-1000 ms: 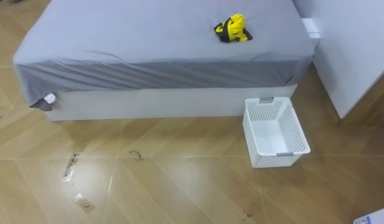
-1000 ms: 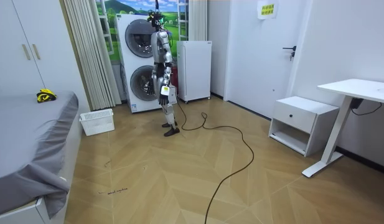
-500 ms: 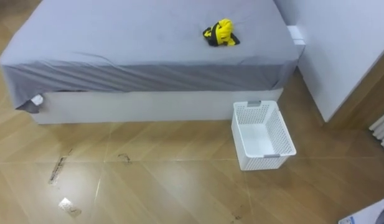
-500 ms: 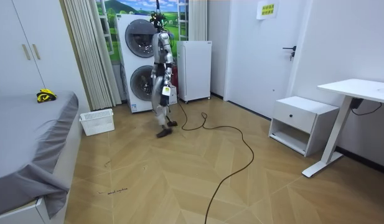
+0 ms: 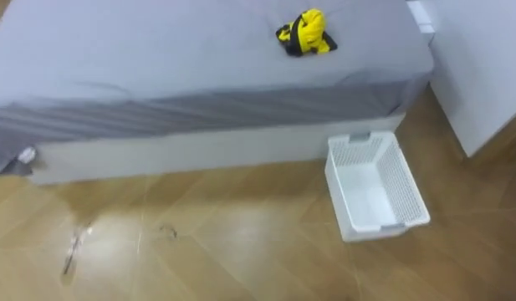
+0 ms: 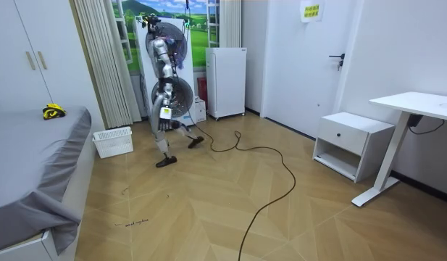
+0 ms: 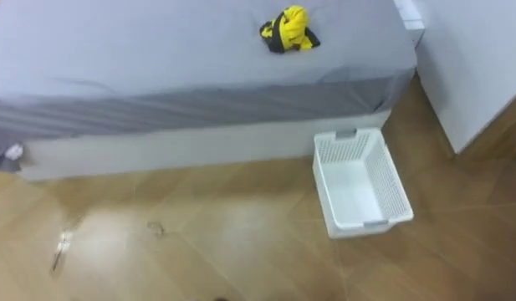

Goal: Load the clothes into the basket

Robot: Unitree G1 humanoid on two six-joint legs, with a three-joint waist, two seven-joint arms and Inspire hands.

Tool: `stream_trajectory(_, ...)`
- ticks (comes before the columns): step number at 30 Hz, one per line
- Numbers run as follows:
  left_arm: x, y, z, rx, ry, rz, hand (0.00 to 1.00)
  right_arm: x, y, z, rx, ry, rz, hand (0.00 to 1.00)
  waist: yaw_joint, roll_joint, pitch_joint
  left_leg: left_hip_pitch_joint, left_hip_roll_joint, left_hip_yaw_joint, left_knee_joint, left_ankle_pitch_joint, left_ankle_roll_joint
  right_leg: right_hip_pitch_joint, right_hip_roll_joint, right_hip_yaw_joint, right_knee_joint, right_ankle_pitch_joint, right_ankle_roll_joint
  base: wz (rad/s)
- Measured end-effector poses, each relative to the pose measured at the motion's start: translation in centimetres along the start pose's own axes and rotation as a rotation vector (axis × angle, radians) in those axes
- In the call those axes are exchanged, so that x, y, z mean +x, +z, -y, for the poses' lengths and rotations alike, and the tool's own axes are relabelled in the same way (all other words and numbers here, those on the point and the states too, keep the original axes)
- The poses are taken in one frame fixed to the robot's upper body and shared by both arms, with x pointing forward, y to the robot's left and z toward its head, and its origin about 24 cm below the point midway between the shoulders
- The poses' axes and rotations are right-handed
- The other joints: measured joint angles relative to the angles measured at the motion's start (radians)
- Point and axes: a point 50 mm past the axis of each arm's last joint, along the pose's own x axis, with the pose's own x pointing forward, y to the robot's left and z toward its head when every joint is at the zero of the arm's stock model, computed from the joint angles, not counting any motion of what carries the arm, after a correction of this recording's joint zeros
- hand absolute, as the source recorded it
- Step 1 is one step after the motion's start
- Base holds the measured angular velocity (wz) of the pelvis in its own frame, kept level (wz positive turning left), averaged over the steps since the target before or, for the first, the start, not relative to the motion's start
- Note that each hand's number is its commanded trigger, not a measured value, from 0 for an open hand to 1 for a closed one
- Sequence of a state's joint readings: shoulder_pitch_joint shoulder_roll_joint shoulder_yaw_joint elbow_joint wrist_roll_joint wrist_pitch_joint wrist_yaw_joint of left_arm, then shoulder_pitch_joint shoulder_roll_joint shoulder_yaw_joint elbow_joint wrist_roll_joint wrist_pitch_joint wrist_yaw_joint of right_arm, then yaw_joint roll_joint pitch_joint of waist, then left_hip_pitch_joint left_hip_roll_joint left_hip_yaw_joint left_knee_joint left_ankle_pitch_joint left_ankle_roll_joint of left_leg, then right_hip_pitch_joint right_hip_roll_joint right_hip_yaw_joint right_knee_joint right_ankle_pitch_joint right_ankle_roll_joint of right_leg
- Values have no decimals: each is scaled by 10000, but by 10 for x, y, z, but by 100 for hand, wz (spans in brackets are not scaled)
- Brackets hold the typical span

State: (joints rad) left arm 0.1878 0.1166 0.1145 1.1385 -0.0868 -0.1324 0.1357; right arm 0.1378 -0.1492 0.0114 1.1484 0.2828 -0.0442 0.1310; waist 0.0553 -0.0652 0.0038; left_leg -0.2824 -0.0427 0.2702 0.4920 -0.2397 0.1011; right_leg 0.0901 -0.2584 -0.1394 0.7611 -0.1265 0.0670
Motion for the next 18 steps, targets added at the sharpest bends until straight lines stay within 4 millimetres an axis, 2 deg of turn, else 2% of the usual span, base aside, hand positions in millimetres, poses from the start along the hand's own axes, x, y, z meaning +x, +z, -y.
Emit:
stream_trajectory(1,0,0,0,-3,34,46,0,0,1,0,0,-49,72,0,48,79,-21,301,-67,-106,-276,-77,1,-276,-36,25,556,369,-186,-5)
stream_trajectory(2,1,6,0,107,68,241,0,1,9,-2,-50,-6,372,0,92,107,-12,893,-50,-184,-789,-140,18,-1039,125,-19,1492,-244,-261,-9)
stream_trajectory(3,2,10,1,130,65,401,0,2,21,-5,-65,109,828,0,195,289,46,1463,57,-309,-1229,-145,-47,-1932,590,-132,1926,-1135,-535,-4)
stream_trajectory(4,2,12,1,140,45,448,0,2,25,-6,-60,143,1031,0,161,399,69,1685,143,-360,-1379,-181,-91,-2335,851,-194,1892,-1441,-622,22)
stream_trajectory(5,3,16,1,157,18,605,0,2,35,-10,-49,179,1385,0,12,460,69,2091,247,-553,-1632,-268,-156,-3158,1286,-461,1379,-1860,-711,47)
stream_trajectory(6,4,22,4,405,-128,794,0,2,43,-13,-88,170,1701,0,-46,494,78,2442,327,-821,-1815,-404,-242,-3844,1629,-630,212,-1941,-713,56)
stream_trajectory(7,5,26,5,497,-192,895,0,2,46,-14,-98,124,1842,0,-66,491,76,2611,353,-902,-1949,-466,-293,-4072,1732,-649,-568,-1889,-742,57)
stream_trajectory(8,4,27,9,733,-381,971,0,2,54,-15,-180,23,2108,0,-84,498,64,3048,371,-1101,-2253,-584,-407,-4405,1828,-629,-2331,-1437,-765,51)
stream_trajectory(9,3,25,14,813,-569,927,0,3,62,-16,-224,-87,2367,0,-69,629,71,3535,533,-1290,-2473,-775,-563,-4580,1933,-669,-3672,-233,-801,50)
stream_trajectory(10,3,23,15,859,-618,855,0,2,65,-16,-204,-156,2498,0,-67,706,50,3785,650,-1406,-2570,-878,-661,-4540,2009,-682,-4236,338,-780,49)
stream_trajectory(11,1,17,13,891,-599,704,0,1,71,-18,-169,-199,2857,0,-11,770,12,4131,851,-1643,-2590,-1070,-887,-4362,2174,-680,-4791,1187,-981,42)
stream_trajectory(12,1,15,12,875,-554,642,0,-1,80,-19,-160,-219,3289,0,75,827,-87,4262,1040,-1677,-2504,-1203,-1125,-4180,2418,-754,-4622,1405,-1351,32)
stream_trajectory(13,1,14,12,880,-558,600,0,-2,86,-19,-162,-268,3575,0,158,960,-81,4352,1218,-1674,-2534,-1193,-1209,-4080,2539,-882,-4472,1422,-1448,10)
stream_trajectory(14,-1,10,10,862,-526,550,0,-6,102,-23,-137,-302,4276,0,325,1109,-48,4591,1406,-1683,-2654,-1038,-1479,-3964,2640,-1108,-4146,1062,-1545,0)
stream_trajectory(15,-3,4,9,885,-504,451,0,-10,114,-25,-205,-323,4848,0,299,1225,33,5008,1530,-1889,-2968,-796,-1739,-4127,2594,-1200,-3182,545,-1699,6)
stream_trajectory(16,-3,2,8,899,-497,412,0,-12,120,-26,-178,-334,5111,0,257,1284,127,5283,1582,-2182,-3028,-696,-1744,-4413,2534,-1347,-2220,350,-1833,16)
stream_trajectory(17,-4,-1,2,892,-303,366,0,-13,128,-32,-74,-208,5406,0,242,1148,159,5534,1727,-2583,-2761,-700,-1773,-4912,2585,-1373,-1849,-13,-1664,0)
stream_trajectory(18,-7,-13,-12,962,55,48,0,-15,132,-41,-62,70,5606,0,353,1043,14,5369,1739,-2456,-1839,-984,-2006,-4791,2642,-1386,-2702,315,-1933,-6)
